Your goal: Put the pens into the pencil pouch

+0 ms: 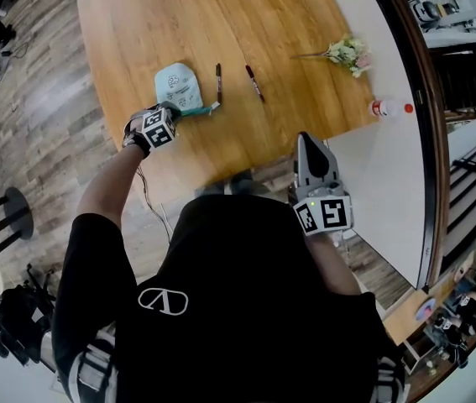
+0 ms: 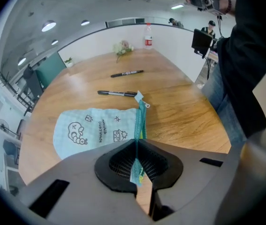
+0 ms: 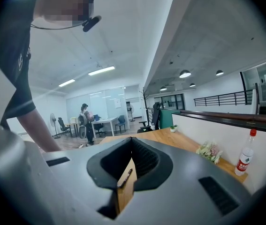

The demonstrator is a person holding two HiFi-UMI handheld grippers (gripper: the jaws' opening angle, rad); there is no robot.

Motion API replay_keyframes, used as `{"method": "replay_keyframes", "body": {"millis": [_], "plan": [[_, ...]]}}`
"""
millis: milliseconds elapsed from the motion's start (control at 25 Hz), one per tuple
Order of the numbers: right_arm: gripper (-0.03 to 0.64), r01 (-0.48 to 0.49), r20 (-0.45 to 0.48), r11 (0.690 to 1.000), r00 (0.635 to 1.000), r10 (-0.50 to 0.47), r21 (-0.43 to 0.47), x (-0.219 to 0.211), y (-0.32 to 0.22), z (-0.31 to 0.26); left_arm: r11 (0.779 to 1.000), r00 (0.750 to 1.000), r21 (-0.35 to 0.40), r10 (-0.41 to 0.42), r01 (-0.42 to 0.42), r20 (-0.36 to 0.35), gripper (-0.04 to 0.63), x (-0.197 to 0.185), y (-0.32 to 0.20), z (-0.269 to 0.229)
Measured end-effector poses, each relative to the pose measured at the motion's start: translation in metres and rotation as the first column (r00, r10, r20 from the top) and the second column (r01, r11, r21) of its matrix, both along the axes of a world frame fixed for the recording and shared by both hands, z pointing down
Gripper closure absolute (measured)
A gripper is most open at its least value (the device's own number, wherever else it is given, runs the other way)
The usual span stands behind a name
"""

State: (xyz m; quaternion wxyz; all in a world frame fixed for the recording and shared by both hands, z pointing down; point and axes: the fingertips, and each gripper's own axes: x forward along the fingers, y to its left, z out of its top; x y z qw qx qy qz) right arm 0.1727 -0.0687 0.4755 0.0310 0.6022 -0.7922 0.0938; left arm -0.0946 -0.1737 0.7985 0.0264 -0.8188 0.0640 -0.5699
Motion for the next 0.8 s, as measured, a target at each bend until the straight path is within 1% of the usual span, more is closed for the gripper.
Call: {"method": "replay_keyframes", "body": {"millis": [120,200,280,360,440,560,680,800], "plan": [[0.618,0.002,0.011,1.0,1.0,-0.002,0.014,0.002,-0.002,-0.002,0.996,0.994,-0.01,-0.087,0.087,-0.072,0.578,0.004,-0.008,-0.023],[0.618,0.006,0.023,1.0,1.0,-0.006,0.024,0.003,-0.004,-0.005,0.984,0.974,-0.024,-0.176,0.174,-0.146,0.578,0.006,-0.015,-0.046],[0.618,0.012,0.032,0.999,0.999,-0.013,0.035,0.004,-0.006,-0.01,0.964,0.937,-0.049,-0.265,0.261,-0.227,0.578,0.009,-0.021,-0.072],[0.618,0.019,0.041,0.999,0.999,-0.021,0.044,0.003,-0.008,-0.013,0.937,0.886,-0.087,-0.348,0.338,-0.307,0.578,0.011,-0.025,-0.099],[0.618,0.026,0.051,0.998,0.998,-0.029,0.055,0.002,-0.011,-0.016,0.902,0.818,-0.142,-0.429,0.407,-0.383,0.58,0.012,-0.027,-0.124],[0.618,0.033,0.067,0.997,0.997,-0.038,0.073,0.002,-0.016,-0.021,0.841,0.697,-0.234,-0.537,0.488,-0.476,0.58,0.013,-0.027,-0.157],[0.618,0.038,0.081,0.996,0.996,-0.045,0.082,0.0,-0.022,-0.024,0.773,0.564,-0.328,-0.625,0.542,-0.54,0.58,0.012,-0.023,-0.184],[0.618,0.048,0.091,0.995,0.994,-0.056,0.087,-0.004,-0.026,-0.025,0.709,0.419,-0.417,-0.686,0.569,-0.595,0.58,0.013,-0.013,-0.212]]}}
